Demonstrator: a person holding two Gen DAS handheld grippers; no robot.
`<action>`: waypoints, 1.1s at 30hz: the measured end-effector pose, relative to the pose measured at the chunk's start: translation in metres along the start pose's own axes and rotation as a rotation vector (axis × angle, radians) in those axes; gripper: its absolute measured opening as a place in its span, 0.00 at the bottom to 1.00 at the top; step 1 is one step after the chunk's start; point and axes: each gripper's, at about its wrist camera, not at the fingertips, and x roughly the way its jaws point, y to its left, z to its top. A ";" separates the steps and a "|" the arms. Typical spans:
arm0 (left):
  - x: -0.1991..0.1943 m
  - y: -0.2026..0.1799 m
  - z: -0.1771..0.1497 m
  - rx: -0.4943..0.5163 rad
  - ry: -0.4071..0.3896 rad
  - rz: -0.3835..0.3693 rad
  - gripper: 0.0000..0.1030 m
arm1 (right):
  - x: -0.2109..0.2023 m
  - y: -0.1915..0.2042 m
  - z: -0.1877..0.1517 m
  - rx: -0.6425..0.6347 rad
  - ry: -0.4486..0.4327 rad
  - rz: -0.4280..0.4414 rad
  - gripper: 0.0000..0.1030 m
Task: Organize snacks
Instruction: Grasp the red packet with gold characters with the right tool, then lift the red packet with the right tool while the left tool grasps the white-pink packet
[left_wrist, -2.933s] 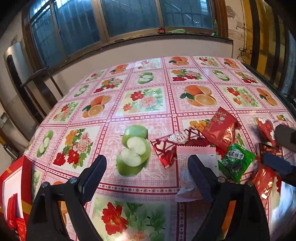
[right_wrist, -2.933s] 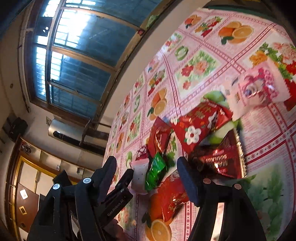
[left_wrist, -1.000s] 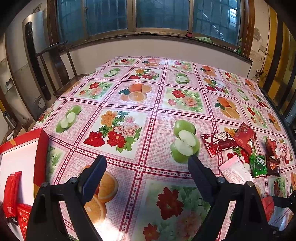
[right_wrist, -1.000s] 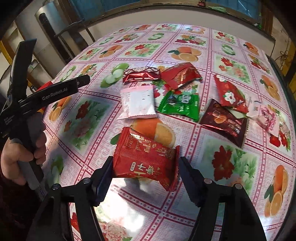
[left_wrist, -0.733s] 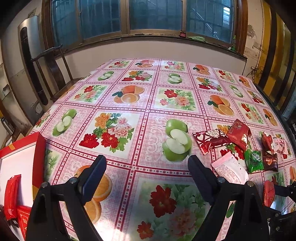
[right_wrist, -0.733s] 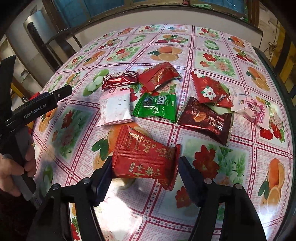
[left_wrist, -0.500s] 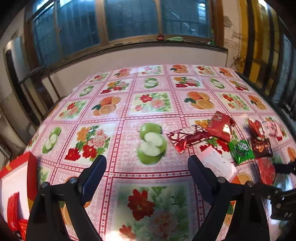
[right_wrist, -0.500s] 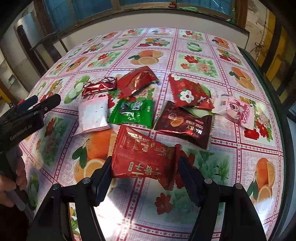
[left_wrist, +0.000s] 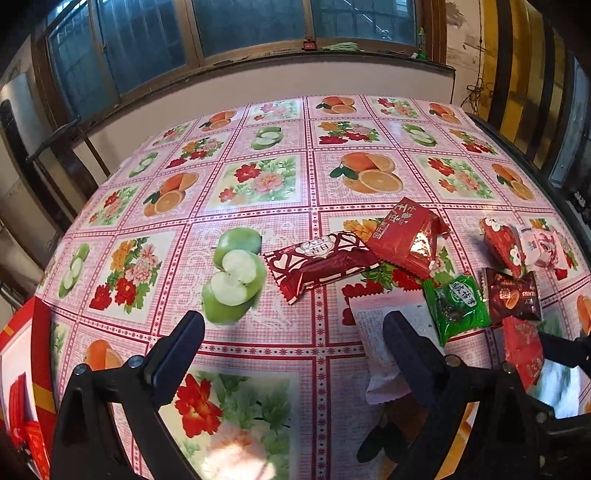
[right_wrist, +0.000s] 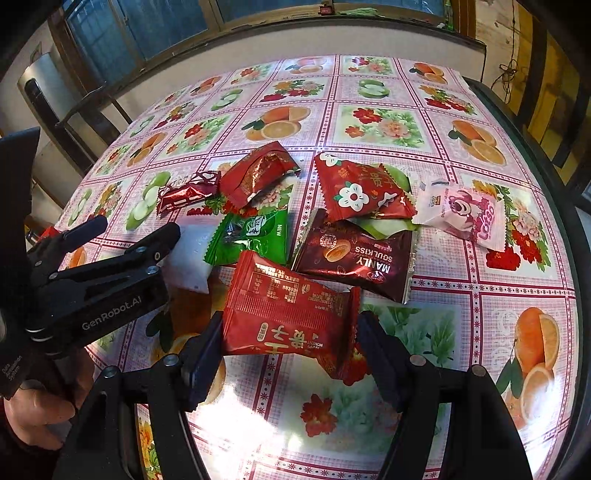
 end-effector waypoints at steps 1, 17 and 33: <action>-0.001 -0.001 0.000 -0.013 0.005 -0.003 0.94 | 0.000 -0.001 0.000 0.005 -0.001 0.006 0.73; -0.006 -0.030 -0.013 0.022 0.013 -0.021 0.96 | -0.009 -0.043 0.003 0.216 -0.029 0.116 0.64; 0.010 -0.023 -0.018 -0.007 0.048 -0.123 1.00 | -0.022 -0.098 -0.006 0.554 -0.119 0.324 0.57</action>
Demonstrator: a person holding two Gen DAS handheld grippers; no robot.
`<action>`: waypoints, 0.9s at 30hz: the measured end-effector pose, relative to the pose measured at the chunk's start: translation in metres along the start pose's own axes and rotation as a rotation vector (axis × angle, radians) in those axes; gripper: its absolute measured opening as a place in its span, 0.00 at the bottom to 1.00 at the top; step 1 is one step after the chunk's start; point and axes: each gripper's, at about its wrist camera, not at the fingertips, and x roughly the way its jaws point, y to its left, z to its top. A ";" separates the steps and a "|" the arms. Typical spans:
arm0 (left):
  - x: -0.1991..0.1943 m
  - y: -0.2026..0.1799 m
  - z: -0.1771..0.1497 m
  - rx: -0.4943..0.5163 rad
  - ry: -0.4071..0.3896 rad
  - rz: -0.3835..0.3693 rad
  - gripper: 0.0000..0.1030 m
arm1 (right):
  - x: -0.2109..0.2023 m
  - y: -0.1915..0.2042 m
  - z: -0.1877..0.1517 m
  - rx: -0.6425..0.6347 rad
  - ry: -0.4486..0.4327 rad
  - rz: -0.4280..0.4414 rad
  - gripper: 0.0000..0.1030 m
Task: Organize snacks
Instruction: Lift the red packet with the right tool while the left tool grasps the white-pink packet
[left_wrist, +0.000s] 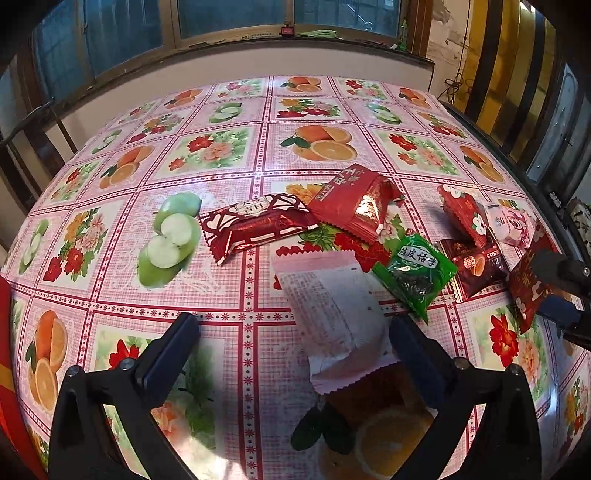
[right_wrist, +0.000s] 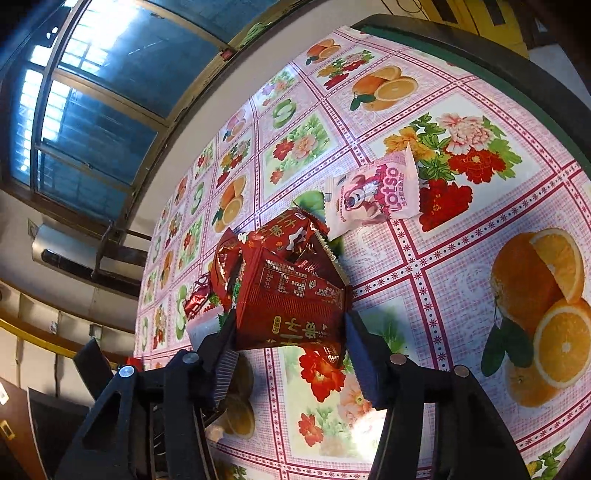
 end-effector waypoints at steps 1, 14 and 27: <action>0.000 0.002 0.000 -0.004 -0.006 -0.002 0.98 | -0.003 -0.004 0.001 0.025 -0.009 0.022 0.57; -0.011 0.007 0.001 0.067 -0.063 -0.074 0.37 | -0.050 -0.032 0.003 0.219 -0.220 0.221 0.57; -0.021 0.050 -0.009 -0.028 -0.043 -0.157 0.28 | -0.043 -0.026 0.002 0.174 -0.187 0.193 0.57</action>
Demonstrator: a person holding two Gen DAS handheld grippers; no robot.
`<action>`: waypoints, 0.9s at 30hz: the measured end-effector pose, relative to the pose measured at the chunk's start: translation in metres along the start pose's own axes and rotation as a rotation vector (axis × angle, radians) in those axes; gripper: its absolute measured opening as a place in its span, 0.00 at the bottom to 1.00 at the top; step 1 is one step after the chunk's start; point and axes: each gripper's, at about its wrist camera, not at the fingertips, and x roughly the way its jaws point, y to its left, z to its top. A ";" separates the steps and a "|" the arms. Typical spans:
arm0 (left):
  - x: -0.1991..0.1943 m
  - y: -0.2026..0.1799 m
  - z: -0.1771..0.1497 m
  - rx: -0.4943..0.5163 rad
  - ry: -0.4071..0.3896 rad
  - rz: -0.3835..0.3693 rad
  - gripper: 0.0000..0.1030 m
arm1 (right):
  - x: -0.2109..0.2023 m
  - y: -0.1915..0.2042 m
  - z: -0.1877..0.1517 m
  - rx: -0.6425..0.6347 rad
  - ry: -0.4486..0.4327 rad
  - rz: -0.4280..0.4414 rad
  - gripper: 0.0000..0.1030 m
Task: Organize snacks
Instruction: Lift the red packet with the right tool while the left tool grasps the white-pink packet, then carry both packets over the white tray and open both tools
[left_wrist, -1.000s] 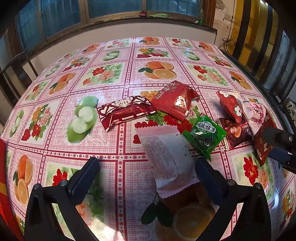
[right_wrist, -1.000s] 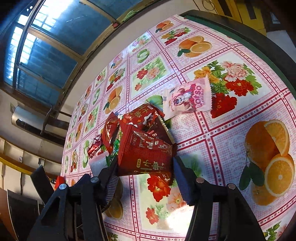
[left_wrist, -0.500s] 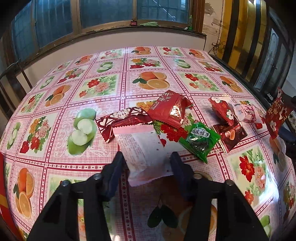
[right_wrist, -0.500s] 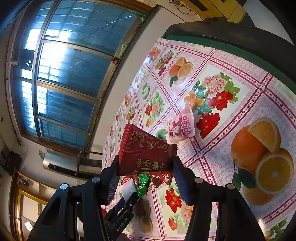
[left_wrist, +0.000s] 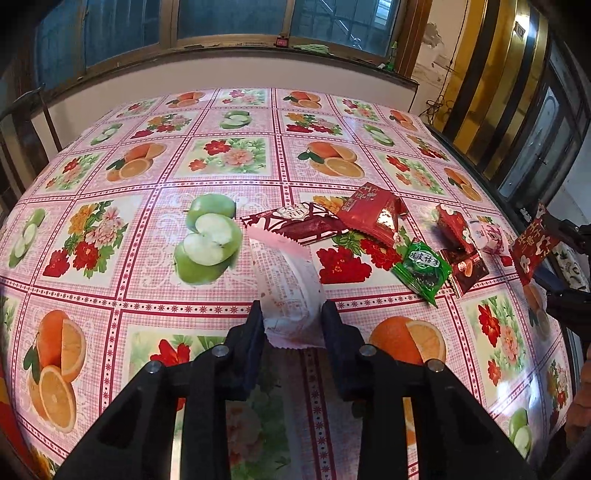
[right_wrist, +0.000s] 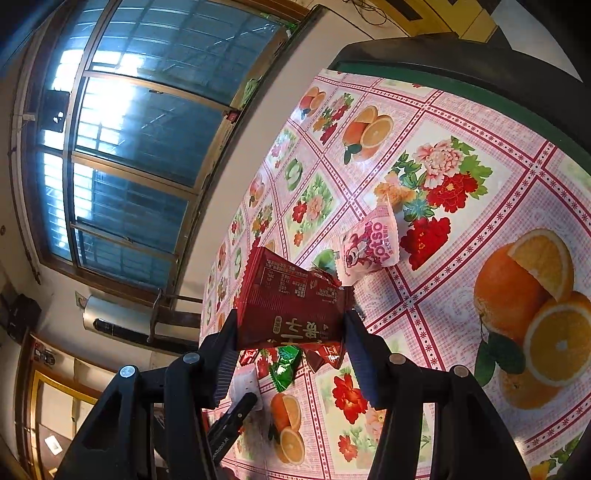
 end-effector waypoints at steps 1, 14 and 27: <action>-0.002 0.000 -0.001 0.004 -0.001 -0.008 0.27 | 0.002 0.002 -0.001 -0.003 0.004 -0.001 0.57; -0.017 -0.016 -0.015 0.076 -0.040 -0.011 0.19 | 0.059 0.032 -0.031 -0.110 0.260 0.103 0.57; -0.062 -0.004 -0.047 0.074 -0.110 0.055 0.18 | 0.094 0.049 -0.058 -0.163 0.392 0.132 0.57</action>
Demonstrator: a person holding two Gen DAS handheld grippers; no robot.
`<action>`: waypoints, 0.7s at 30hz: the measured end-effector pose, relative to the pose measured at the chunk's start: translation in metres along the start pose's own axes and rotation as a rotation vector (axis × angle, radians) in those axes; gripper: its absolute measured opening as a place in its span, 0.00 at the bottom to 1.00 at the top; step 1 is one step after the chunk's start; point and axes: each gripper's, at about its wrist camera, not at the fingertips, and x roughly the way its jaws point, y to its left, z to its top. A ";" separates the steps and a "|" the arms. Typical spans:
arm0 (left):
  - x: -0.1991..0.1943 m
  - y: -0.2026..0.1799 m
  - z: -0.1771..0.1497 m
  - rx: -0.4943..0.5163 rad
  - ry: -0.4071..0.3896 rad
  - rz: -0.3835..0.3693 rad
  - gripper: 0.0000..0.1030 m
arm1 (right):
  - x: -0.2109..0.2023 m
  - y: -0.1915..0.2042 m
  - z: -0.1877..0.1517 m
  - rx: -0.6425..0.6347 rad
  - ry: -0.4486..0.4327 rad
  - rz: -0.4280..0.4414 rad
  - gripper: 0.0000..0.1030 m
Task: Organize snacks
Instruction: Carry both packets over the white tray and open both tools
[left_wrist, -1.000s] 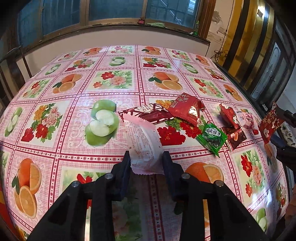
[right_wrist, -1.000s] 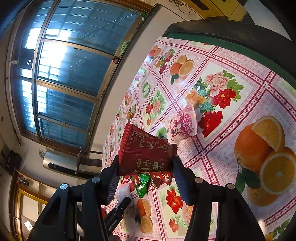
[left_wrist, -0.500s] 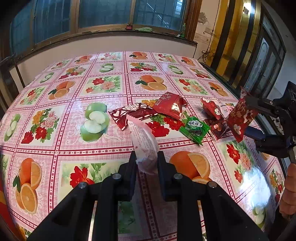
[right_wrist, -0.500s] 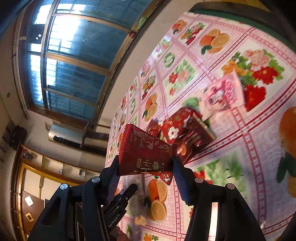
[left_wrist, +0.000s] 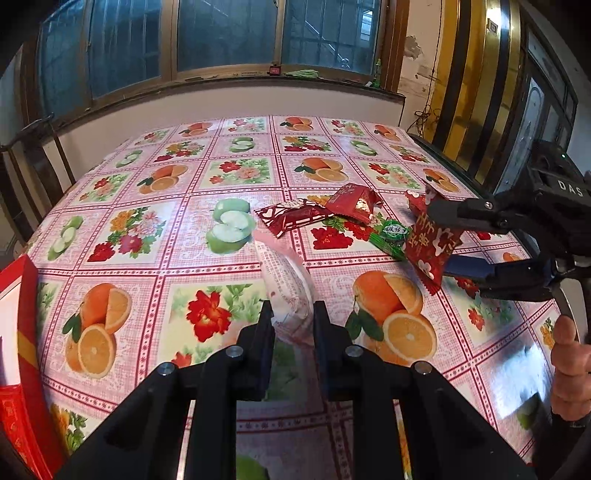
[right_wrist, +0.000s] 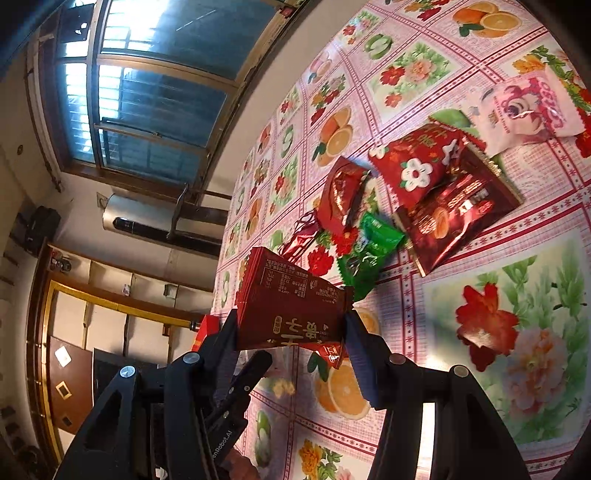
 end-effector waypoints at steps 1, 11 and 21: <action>-0.006 0.002 -0.004 0.001 -0.002 0.010 0.18 | 0.004 0.002 -0.001 -0.008 0.012 0.004 0.57; -0.081 0.060 -0.046 -0.037 -0.047 0.140 0.19 | 0.037 0.040 -0.019 -0.179 0.072 -0.069 0.57; -0.152 0.157 -0.081 -0.159 -0.092 0.269 0.19 | 0.095 0.100 -0.074 -0.328 0.143 -0.067 0.58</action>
